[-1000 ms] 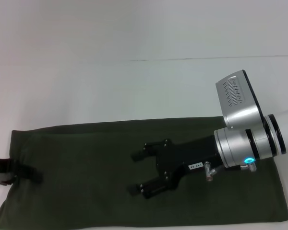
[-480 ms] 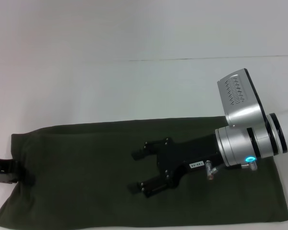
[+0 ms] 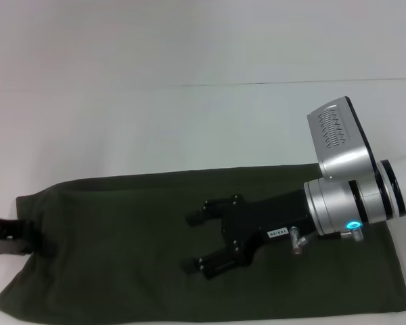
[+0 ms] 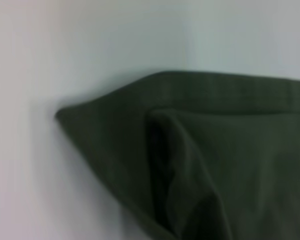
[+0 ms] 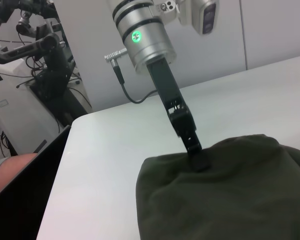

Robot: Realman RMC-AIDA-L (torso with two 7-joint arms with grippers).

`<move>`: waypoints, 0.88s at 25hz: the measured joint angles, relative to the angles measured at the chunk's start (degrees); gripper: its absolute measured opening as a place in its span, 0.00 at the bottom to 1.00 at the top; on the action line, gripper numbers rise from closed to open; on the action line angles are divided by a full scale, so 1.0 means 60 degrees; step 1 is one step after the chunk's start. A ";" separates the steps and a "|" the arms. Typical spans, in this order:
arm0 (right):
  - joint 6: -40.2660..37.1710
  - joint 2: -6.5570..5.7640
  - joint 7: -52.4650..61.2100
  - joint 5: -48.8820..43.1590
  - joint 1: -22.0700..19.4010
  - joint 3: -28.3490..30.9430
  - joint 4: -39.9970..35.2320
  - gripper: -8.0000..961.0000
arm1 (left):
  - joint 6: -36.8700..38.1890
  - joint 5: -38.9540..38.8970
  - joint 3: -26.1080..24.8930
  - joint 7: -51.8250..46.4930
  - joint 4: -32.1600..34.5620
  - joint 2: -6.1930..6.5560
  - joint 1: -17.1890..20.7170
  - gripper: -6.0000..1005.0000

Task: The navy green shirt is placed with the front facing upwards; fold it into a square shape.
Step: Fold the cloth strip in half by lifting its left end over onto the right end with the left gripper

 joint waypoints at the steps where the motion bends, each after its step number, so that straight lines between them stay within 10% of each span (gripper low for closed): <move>1: 0.0000 0.0000 -0.0001 0.0002 -0.0013 0.0001 0.0000 0.98 | 0.0097 -0.0168 -0.0032 0.0001 0.0006 0.0023 0.0000 0.06; 22: 0.0072 -0.0035 -0.0094 0.0924 -0.0677 0.0065 -0.0377 0.98 | 0.0381 0.0208 -0.0449 -0.0071 0.0445 0.0427 0.0033 0.06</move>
